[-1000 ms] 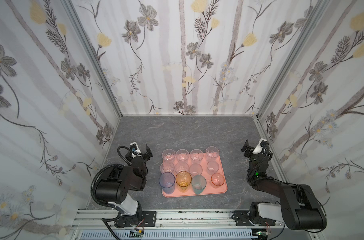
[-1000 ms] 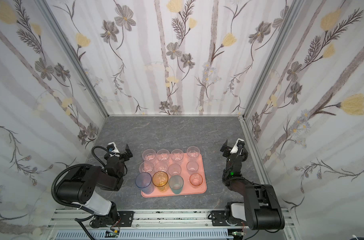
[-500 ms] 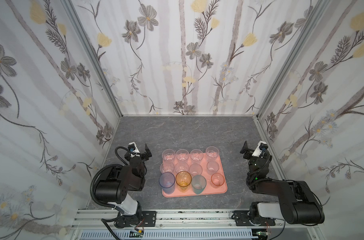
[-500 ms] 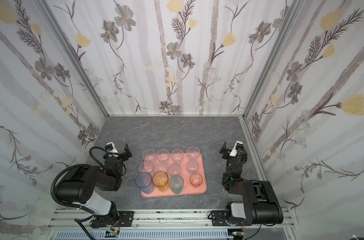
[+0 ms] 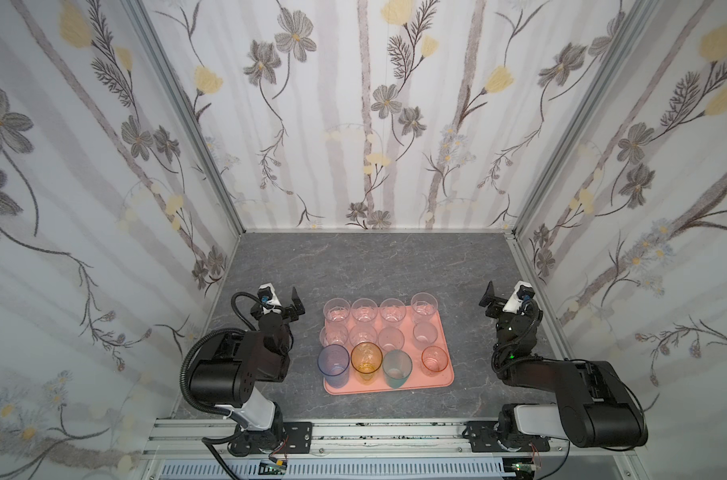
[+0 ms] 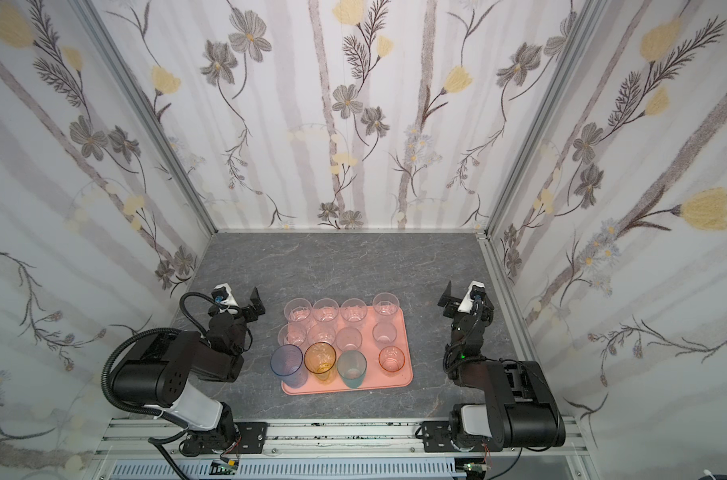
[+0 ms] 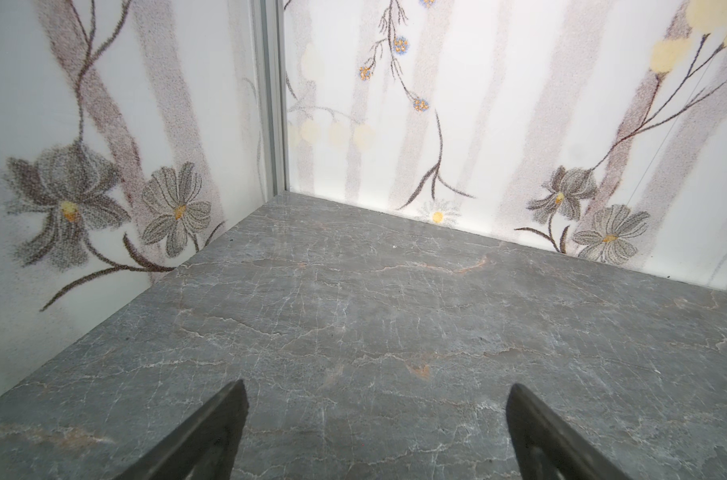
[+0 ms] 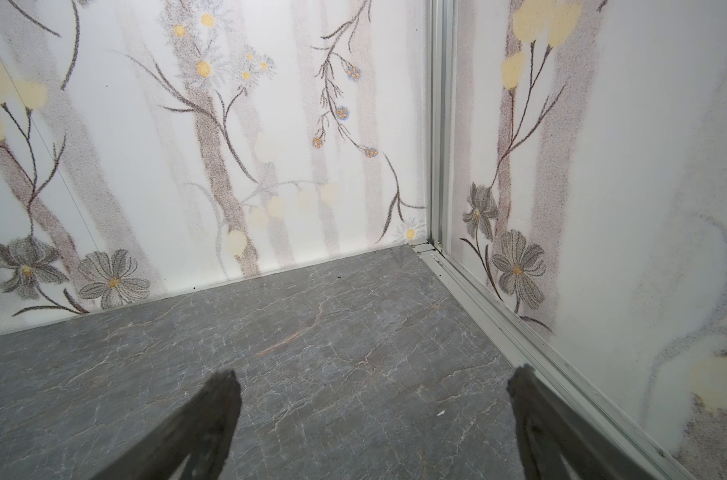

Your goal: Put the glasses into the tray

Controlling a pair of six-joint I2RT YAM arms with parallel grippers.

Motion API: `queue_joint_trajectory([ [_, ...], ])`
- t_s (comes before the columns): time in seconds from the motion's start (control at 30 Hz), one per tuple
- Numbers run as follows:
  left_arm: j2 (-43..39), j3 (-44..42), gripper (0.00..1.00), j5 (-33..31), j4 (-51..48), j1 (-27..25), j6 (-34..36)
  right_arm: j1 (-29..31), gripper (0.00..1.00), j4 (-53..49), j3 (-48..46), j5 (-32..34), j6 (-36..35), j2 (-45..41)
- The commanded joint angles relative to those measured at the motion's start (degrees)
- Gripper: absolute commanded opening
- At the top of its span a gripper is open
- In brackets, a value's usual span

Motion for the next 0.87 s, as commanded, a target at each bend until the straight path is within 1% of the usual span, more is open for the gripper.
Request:
queue_joint_trajectory([
  [0.0,-0.1,0.1,1.0,0.3,2.3,0.1,0.2,0.1,1.0,2.0,0.4,0.0,-1.1,0.2],
  [0.57,-0.1,0.0,1.0,2.0,2.3,0.0,1.0,0.1,1.0,1.9,0.4,0.0,-1.1,0.3],
  [0.6,-0.2,-0.1,1.0,2.1,2.4,-0.9,2.2,0.1,1.0,1.9,0.4,0.0,-1.2,0.3],
  [0.63,0.3,0.2,1.0,0.1,2.4,-2.9,4.2,0.2,1.0,1.9,0.4,0.0,-1.3,0.3],
  [0.83,0.2,0.0,1.0,-0.1,2.8,-2.7,3.7,0.2,1.0,1.9,0.4,0.0,-1.2,0.3],
])
